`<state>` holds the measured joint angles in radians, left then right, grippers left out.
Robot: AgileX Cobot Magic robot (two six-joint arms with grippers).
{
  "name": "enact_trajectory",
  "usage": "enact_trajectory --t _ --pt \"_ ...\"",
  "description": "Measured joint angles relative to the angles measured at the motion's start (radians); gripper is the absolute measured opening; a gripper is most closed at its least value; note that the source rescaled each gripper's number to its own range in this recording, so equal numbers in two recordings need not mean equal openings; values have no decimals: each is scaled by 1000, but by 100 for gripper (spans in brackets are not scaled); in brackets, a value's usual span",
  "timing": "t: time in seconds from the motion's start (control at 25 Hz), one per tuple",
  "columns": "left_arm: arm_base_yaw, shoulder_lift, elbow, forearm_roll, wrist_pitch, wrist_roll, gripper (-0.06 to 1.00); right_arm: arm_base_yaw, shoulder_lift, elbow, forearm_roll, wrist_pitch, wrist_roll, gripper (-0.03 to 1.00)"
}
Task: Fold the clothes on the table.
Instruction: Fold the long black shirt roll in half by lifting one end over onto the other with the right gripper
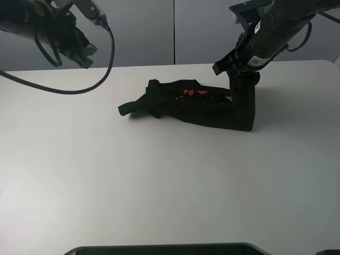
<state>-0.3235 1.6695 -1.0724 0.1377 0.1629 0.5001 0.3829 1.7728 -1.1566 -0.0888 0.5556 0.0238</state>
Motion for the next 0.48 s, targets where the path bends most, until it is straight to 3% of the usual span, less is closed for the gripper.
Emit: enact_trajectory --t 0.2,0.48 --pt "0 -1 0 0 0 0 58 66 58 -113 10 -2 22 2" --pt "0 -56 0 5 0 0 58 128 176 -250 97 5 24 2"
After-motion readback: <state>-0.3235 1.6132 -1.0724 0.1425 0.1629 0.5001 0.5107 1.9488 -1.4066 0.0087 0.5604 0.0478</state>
